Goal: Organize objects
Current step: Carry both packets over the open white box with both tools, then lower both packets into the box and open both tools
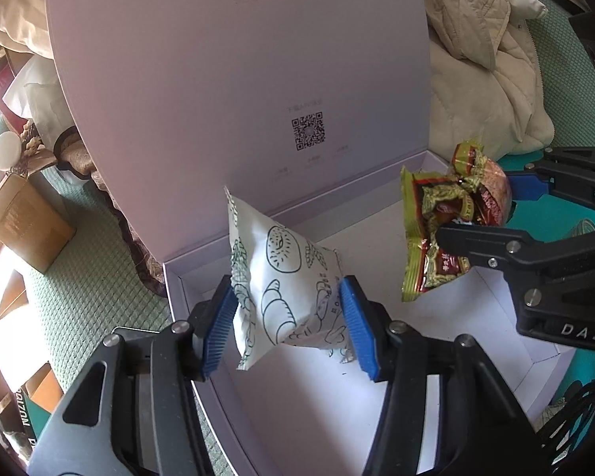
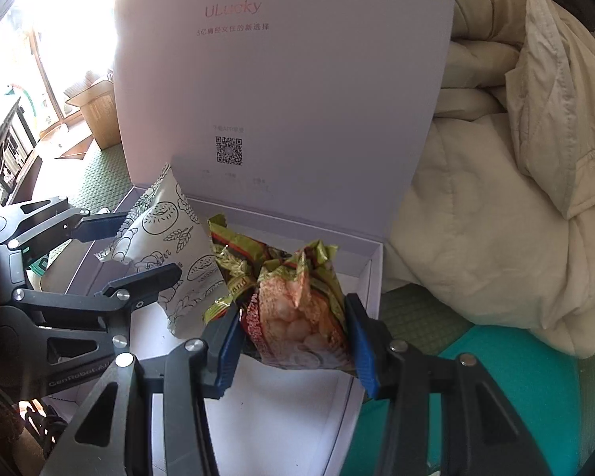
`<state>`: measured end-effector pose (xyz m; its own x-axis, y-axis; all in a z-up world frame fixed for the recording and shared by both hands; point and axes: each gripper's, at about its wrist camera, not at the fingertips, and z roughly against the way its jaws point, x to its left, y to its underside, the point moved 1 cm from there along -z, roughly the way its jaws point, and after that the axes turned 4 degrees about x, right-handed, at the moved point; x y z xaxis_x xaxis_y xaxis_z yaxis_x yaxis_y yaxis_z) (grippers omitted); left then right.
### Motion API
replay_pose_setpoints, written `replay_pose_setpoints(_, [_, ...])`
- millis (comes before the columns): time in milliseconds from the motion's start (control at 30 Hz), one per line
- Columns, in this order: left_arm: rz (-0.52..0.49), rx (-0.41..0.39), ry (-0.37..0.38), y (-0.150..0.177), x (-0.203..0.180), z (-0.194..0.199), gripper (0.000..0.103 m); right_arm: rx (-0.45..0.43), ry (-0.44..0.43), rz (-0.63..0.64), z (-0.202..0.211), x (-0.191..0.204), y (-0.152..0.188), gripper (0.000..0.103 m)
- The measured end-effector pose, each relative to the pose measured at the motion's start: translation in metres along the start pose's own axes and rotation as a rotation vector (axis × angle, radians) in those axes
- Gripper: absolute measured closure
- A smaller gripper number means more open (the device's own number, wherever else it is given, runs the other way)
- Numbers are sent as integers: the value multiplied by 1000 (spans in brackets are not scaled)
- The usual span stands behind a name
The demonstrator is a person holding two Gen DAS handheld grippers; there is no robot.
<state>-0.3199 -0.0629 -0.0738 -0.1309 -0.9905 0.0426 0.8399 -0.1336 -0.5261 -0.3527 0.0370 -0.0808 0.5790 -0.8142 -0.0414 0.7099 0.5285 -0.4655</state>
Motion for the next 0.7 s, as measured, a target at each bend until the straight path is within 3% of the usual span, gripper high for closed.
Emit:
replay_pose_setpoints(333, [21,-12,21,3,1,3,51,28,-10,-21,-11,-2,-4,53])
replay_pose_setpoints(700, [55,-36,6,14,1,17,46,5,22,-8,6,5,-5,48])
